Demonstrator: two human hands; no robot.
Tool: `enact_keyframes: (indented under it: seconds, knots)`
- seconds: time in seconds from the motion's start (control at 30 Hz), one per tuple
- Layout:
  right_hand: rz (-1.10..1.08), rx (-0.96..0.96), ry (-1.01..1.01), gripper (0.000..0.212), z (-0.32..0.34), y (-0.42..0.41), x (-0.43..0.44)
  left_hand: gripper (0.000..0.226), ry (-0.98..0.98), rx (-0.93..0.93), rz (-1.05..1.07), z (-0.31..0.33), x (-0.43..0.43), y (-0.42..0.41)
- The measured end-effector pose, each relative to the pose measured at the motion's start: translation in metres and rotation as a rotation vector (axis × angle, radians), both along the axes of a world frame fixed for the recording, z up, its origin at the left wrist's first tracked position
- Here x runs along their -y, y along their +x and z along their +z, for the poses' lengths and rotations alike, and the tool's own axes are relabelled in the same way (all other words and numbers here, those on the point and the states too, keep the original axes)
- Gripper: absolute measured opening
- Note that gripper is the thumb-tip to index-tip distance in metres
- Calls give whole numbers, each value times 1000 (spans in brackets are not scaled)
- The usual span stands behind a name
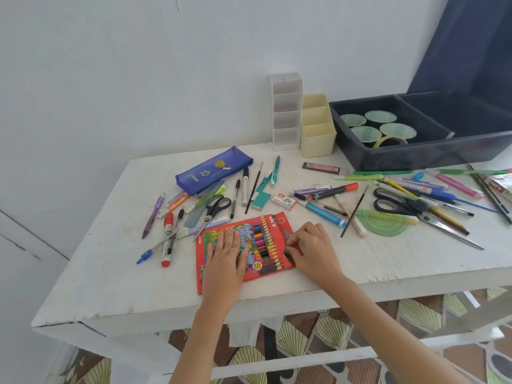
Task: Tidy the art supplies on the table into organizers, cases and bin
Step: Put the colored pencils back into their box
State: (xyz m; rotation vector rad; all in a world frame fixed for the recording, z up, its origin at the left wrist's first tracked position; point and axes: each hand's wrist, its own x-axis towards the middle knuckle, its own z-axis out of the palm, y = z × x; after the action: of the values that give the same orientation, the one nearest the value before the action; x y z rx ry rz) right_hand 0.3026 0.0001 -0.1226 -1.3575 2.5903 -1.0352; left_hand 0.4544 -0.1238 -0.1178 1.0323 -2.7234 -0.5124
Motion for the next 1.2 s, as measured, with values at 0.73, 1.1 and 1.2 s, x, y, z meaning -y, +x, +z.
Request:
enact_keyframes:
  seconds: [0.73,1.1,1.2]
  knots:
    - [-370,153,-178,30,41,-166,-162,30,97,-316,-294,52,-128,-242]
    - [-623,90,6,24,51,-300,-223,30,-37,-210,-334,44,-151,-374]
    - [-640,80,86,23,51,-321,-228,31,-169,-65,-333,38,-149,-399]
